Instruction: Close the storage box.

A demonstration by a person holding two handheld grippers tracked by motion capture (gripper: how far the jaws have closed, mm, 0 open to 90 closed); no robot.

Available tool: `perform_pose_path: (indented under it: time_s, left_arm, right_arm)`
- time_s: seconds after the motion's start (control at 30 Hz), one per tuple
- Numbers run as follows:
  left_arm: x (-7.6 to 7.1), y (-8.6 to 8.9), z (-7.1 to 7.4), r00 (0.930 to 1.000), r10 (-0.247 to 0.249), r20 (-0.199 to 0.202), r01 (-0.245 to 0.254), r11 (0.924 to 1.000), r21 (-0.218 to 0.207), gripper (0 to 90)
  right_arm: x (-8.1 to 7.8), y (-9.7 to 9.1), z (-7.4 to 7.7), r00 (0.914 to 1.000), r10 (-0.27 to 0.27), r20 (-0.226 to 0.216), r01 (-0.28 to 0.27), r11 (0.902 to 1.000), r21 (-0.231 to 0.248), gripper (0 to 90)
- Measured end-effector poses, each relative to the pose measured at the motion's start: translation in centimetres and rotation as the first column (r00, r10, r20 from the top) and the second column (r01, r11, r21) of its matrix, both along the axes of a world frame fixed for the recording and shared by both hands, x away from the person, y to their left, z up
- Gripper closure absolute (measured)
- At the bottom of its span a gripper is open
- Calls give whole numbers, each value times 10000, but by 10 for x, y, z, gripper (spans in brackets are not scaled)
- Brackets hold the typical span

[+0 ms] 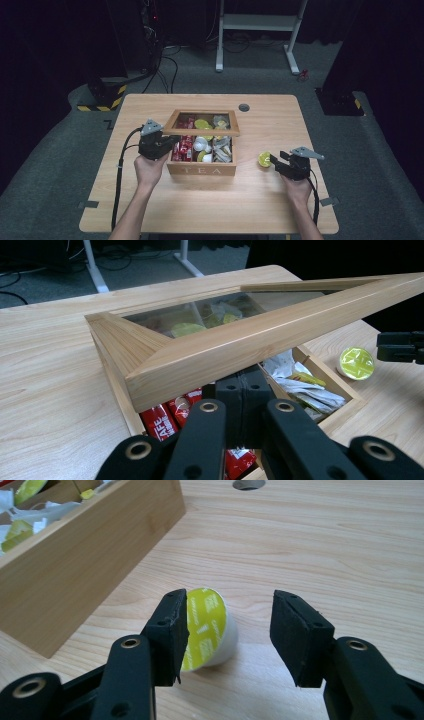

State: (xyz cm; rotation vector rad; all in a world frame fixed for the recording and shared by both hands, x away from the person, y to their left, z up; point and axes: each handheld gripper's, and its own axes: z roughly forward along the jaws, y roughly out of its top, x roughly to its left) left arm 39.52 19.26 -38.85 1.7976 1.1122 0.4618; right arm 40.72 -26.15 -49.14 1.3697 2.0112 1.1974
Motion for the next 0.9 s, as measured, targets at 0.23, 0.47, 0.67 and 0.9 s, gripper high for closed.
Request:
perform_pose_path:
  time_s: [0.23,0.47,0.67,0.9]
  left_arm:
    - [0,0,-1,10000,-13,-5,13,10000,3,893]
    - [1,-1,-2,10000,-7,4,7,10000,-22,893]
    - [1,-1,-2,10000,-51,11,51,10000,31,893]
    - [0,-1,-2,10000,-53,32,52,9999,86,893]
  right_arm:
    - [-6,-12,-3,9991,-412,14,412,9991,-63,512]
    - [-11,-22,-8,9965,-815,-198,813,9966,-109,518]
    - [-15,-30,-11,9941,-1052,-256,1047,9943,-181,521]
    - [-18,-37,-15,9900,-1328,-477,1311,9907,-364,522]
